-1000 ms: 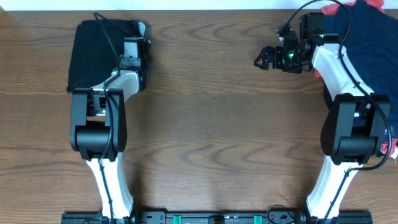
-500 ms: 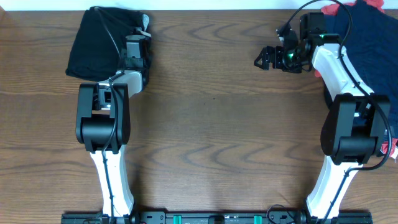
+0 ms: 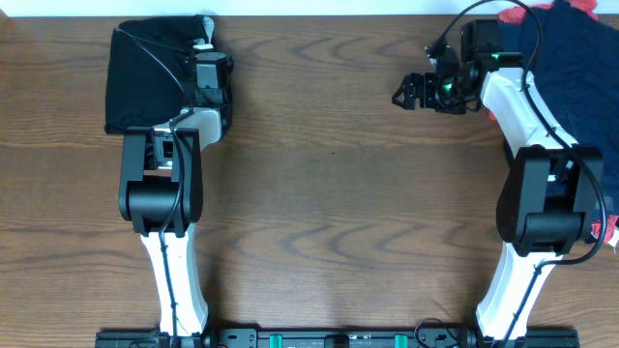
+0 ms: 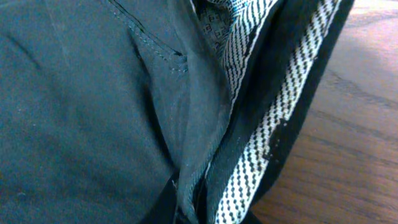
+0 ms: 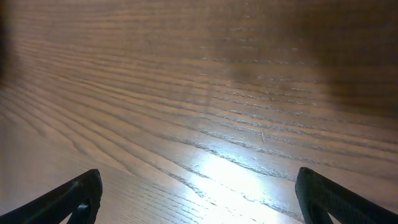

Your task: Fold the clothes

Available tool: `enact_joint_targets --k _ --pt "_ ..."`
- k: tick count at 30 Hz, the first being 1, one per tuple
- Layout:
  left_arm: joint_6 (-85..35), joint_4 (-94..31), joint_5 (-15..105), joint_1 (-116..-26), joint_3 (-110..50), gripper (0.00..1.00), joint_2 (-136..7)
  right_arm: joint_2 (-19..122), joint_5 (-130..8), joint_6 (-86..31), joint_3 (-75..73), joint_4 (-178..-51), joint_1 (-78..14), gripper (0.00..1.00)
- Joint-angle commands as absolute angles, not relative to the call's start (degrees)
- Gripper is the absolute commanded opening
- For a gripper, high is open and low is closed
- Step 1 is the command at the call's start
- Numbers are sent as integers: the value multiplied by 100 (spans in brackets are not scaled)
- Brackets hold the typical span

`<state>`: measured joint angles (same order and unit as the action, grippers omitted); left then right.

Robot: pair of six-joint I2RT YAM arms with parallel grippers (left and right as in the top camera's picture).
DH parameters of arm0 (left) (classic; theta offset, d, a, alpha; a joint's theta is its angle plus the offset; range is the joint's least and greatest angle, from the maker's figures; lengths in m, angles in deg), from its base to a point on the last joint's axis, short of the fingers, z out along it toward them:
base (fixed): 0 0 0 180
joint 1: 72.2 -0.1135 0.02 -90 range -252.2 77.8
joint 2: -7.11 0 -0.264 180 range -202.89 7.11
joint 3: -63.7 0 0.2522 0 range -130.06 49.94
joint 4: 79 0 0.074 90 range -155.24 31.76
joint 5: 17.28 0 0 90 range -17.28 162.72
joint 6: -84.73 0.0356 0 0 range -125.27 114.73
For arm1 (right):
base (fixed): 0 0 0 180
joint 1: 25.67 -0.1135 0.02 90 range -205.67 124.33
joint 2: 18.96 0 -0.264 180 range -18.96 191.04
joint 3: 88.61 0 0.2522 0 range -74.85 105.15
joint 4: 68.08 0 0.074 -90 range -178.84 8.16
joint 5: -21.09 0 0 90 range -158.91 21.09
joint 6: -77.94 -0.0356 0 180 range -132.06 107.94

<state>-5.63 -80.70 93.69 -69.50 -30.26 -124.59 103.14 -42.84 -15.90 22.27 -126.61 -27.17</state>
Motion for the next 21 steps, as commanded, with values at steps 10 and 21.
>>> enact_joint_targets --k 10,21 --pt "510 -7928 9181 -7457 -2810 6 -12972 10330 -4343 -1520 2321 -12670 -2769 96" --pt "655 -7908 9118 -7610 -2810 6 -12972 10330 -4378 -1520 2321 -12659 -2767 96"
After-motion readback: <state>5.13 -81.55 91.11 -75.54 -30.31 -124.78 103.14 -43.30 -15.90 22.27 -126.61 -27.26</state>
